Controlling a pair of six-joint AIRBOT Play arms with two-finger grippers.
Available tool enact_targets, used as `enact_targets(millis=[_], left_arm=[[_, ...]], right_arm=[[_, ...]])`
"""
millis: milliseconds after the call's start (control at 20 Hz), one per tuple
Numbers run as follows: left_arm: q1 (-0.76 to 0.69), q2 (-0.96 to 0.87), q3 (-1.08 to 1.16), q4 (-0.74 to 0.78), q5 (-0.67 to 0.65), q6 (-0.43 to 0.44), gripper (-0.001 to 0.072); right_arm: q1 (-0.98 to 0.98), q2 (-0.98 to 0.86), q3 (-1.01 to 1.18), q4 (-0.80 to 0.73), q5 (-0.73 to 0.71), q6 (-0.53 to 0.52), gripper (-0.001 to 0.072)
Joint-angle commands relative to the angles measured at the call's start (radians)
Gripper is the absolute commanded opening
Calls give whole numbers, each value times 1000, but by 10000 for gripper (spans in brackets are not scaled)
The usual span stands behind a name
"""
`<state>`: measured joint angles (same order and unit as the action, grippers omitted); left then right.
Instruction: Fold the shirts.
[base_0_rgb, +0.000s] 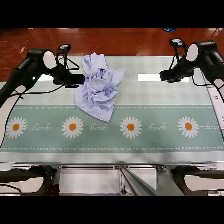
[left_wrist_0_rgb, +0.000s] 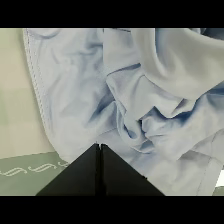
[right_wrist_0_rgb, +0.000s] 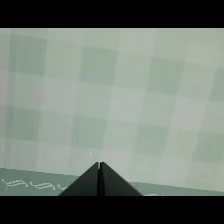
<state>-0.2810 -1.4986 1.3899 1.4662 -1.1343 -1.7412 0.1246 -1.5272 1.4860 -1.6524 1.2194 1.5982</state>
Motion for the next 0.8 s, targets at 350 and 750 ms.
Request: enact_targets(millis=[350,750], left_arm=[[0,-1,0,0,0,0,27],[0,-1,0,0,50,0,27]], right_arm=[[1,0,0,0,0,0,17],[1,0,0,0,0,1,17]])
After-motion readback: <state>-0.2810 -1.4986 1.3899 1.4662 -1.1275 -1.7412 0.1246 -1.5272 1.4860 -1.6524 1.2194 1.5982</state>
